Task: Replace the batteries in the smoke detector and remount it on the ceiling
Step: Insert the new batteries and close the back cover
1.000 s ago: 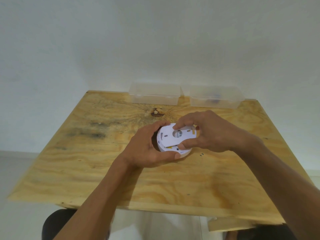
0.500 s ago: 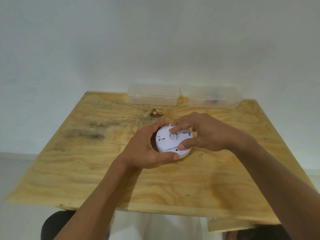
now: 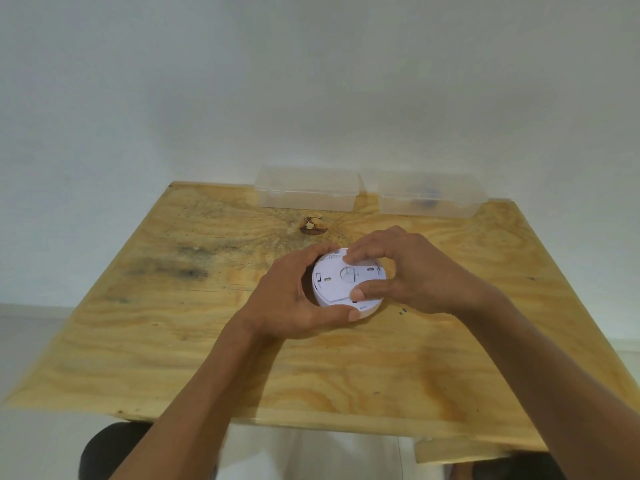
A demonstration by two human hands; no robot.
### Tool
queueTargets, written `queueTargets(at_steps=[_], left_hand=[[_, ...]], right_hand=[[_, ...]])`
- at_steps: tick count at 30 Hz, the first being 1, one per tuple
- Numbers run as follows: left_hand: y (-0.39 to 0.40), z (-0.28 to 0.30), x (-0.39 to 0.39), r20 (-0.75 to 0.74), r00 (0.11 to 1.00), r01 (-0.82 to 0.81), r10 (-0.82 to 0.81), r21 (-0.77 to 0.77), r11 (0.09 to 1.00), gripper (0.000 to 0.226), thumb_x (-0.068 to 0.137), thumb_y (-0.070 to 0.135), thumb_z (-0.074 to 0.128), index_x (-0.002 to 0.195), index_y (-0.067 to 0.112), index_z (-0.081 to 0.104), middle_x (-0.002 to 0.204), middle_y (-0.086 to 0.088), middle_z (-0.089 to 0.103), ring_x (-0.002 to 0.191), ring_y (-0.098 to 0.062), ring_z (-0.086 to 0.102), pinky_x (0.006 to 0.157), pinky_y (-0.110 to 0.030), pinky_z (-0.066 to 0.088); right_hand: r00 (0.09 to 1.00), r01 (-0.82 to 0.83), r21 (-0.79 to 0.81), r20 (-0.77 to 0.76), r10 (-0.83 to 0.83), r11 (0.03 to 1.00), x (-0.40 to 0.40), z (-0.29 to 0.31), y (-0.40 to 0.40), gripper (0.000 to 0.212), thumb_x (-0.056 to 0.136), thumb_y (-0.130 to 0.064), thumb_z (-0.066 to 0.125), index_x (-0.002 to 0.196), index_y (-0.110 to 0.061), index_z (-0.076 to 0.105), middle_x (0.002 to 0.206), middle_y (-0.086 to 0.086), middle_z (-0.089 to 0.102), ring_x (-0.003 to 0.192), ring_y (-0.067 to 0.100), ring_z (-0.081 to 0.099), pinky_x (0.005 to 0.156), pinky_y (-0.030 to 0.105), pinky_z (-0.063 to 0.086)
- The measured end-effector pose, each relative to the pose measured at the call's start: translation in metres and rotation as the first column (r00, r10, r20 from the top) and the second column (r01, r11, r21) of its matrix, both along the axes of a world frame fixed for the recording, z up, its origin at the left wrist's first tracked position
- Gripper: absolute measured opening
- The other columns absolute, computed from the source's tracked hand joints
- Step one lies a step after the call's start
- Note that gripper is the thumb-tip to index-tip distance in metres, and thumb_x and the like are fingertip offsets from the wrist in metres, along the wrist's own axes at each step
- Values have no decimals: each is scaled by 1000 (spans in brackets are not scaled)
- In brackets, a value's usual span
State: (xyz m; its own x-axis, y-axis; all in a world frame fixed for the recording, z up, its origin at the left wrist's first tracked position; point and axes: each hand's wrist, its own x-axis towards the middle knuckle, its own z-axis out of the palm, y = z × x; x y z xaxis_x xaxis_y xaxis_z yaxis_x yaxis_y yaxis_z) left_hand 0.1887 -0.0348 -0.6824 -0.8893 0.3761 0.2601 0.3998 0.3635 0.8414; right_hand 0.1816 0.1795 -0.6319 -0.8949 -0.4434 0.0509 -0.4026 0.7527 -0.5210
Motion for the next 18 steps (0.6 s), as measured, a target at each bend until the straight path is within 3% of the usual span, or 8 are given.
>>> queueTargets(at_steps=[5, 11, 14, 18], left_hand=[[-1, -4, -2, 0, 1000, -15, 15, -17, 1000, 87, 57, 42, 93, 134, 21, 58, 118, 11, 70, 107, -5, 68, 87, -24, 57], [0, -1, 0, 1, 1000, -13, 13, -8, 1000, 79, 57, 38, 93, 127, 26, 59, 114, 15, 70, 104, -2, 68, 85, -20, 57], [1, 0, 1, 7, 1000, -13, 13, -2, 1000, 80, 58, 37, 93, 128, 25, 59, 114, 12, 71, 104, -6, 69, 85, -26, 58], [2, 5, 2, -10, 1000, -10, 10, -2, 1000, 72, 58, 37, 93, 119, 45, 56, 112, 18, 69, 103, -5, 68, 84, -27, 58]], right_hand=[[998, 56, -75, -2, -57, 996, 1, -6, 2, 54, 68, -47, 84, 117, -29, 69, 115, -14, 66, 111, 13, 53, 94, 33, 45], [998, 60, -111, -10, -62, 992, 2, -8, 3, 52, 67, -45, 85, 114, -27, 71, 113, -14, 67, 110, 13, 55, 94, 36, 46], [998, 63, -127, -9, -65, 990, 1, -10, 4, 49, 65, -46, 86, 109, -29, 71, 111, -15, 68, 109, 13, 56, 93, 38, 47], [998, 64, -113, -13, -66, 991, 1, -11, 4, 49, 65, -49, 85, 108, -29, 71, 113, -14, 68, 108, 13, 55, 92, 39, 47]])
